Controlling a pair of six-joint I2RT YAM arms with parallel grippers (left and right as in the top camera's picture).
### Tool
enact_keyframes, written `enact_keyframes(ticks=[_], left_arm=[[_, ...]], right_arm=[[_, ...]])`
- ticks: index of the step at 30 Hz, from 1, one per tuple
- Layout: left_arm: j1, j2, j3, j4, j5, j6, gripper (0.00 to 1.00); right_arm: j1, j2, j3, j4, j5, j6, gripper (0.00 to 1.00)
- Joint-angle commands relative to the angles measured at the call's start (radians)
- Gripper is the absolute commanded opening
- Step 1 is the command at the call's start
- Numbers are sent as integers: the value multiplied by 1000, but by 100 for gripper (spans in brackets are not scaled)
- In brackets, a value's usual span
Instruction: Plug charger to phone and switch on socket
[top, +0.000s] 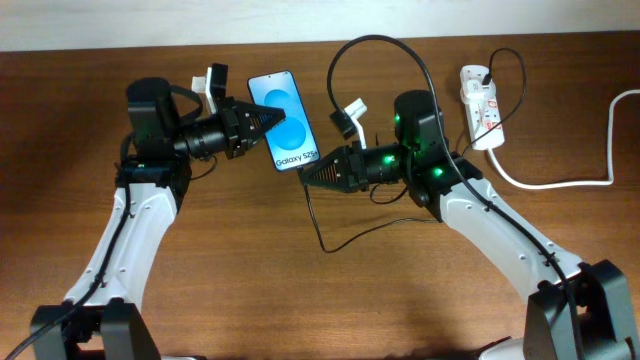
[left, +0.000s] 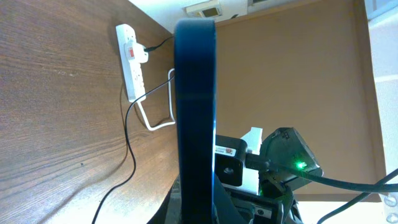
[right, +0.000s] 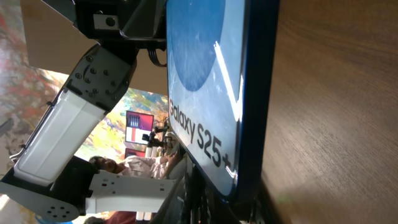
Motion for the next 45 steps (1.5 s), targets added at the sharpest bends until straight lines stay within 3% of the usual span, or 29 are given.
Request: enact_keyframes(ticks=[1, 11, 23, 32, 37, 41, 45], left_arm=[[-63, -7, -31, -14, 108, 54, 0], [-10, -7, -31, -9, 73, 32, 0], [-10, -7, -31, -5, -7, 36, 0], [25, -7, -31, 21, -24, 35, 0], [37, -7, -31, 33, -25, 38, 0], [38, -7, -31, 39, -35, 139, 0], [38, -7, -31, -1, -42, 168, 0]], right_arm=[[-1, -15, 50, 32, 89, -7, 5], [-1, -15, 50, -100, 85, -61, 9], [-1, -15, 50, -100, 55, -60, 12], [-1, -15, 50, -100, 35, -61, 21], [-4, -15, 50, -120, 37, -98, 34], [-12, -15, 50, -163, 43, -128, 36], [-13, -15, 50, -277, 109, -201, 47]])
